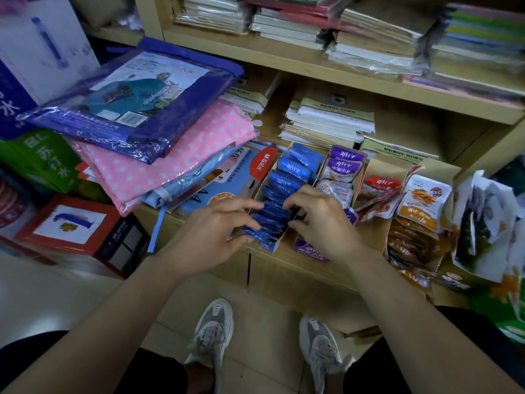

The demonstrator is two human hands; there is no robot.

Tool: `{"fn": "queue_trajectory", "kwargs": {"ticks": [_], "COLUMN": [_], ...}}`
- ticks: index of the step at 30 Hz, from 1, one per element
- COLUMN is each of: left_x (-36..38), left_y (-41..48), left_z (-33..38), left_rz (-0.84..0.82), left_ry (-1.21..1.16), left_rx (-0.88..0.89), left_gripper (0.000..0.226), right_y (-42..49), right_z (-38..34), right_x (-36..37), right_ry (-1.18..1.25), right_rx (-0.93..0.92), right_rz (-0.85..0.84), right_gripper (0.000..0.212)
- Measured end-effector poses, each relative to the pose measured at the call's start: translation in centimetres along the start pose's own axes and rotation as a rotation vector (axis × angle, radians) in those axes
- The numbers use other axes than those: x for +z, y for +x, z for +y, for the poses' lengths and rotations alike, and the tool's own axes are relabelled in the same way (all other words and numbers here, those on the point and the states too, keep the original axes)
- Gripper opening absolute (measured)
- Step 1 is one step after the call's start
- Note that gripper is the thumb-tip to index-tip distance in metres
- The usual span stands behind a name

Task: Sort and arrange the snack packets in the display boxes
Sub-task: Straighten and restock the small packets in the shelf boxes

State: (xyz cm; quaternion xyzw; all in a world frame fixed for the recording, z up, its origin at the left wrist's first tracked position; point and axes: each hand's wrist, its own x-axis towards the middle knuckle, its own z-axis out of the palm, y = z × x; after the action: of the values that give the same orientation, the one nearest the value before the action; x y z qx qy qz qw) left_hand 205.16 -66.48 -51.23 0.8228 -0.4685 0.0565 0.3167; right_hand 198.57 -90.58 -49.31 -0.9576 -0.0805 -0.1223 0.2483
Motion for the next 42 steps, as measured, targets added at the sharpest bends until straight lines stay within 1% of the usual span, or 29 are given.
{"fn": "queue_trajectory", "kwargs": {"ticks": [2, 4, 7, 10, 13, 16, 19, 22, 26, 28, 32, 35, 37, 39, 42], "left_x": [-0.1, -0.2, 0.0, 0.1, 0.0, 0.0, 0.1, 0.1, 0.1, 0.2, 0.3, 0.4, 0.4, 0.5, 0.5], "left_y": [0.1, 0.2, 0.2, 0.2, 0.3, 0.3, 0.3, 0.3, 0.3, 0.3, 0.3, 0.2, 0.2, 0.2, 0.3], "left_z": [0.1, 0.0, 0.0, -0.2, -0.1, -0.2, -0.4, -0.3, -0.2, -0.2, -0.2, -0.2, -0.2, -0.3, -0.5], "left_rz": [-0.028, -0.019, -0.049, -0.079, -0.080, -0.093, -0.095, -0.088, -0.076, -0.070, -0.075, -0.061, -0.057, -0.051, -0.034], "left_ry": [0.019, 0.010, 0.054, 0.059, 0.059, 0.053, 0.052, 0.044, 0.041, 0.035, 0.031, 0.040, 0.056, 0.072, 0.045], "left_rx": [0.009, -0.012, 0.033, 0.054, 0.042, 0.034, 0.024, 0.017, 0.022, 0.025, 0.030, 0.027, 0.028, 0.028, -0.002], "left_gripper": [0.021, 0.024, 0.032, 0.027, 0.027, 0.027, 0.027, 0.026, 0.026, 0.026, 0.027, 0.026, 0.026, 0.026, 0.024], "right_y": [0.1, 0.2, 0.4, 0.5, 0.4, 0.2, 0.1, 0.3, 0.3, 0.4, 0.8, 0.9, 1.1, 1.3, 2.0], "right_z": [0.3, 0.3, 0.0, -0.1, 0.0, -0.1, -0.1, -0.2, -0.8, -0.9, -0.8, -0.6, -0.4, -0.2, -0.2], "right_x": [-0.1, 0.0, 0.4, 0.5, 0.3, 0.4, 0.3, 0.4, 1.5, 1.9, 1.9, 2.0, 1.9, 1.5, 0.4], "right_ry": [0.019, 0.027, -0.011, -0.057, -0.074, -0.113, -0.090, -0.129, -0.220, -0.244, -0.259, -0.249, -0.223, -0.169, -0.049], "right_rx": [0.015, 0.026, 0.022, 0.011, 0.010, 0.001, 0.024, 0.022, -0.014, -0.009, 0.003, -0.029, -0.022, 0.029, 0.157], "right_rz": [0.004, 0.010, 0.006, -0.005, -0.020, -0.024, -0.042, -0.048, 0.026, 0.071, 0.074, 0.075, 0.108, 0.176, 0.285], "right_gripper": [0.026, 0.024, 0.028, 0.034, 0.039, 0.040, 0.042, 0.038, 0.016, 0.010, 0.016, 0.007, 0.005, 0.005, 0.007]}}
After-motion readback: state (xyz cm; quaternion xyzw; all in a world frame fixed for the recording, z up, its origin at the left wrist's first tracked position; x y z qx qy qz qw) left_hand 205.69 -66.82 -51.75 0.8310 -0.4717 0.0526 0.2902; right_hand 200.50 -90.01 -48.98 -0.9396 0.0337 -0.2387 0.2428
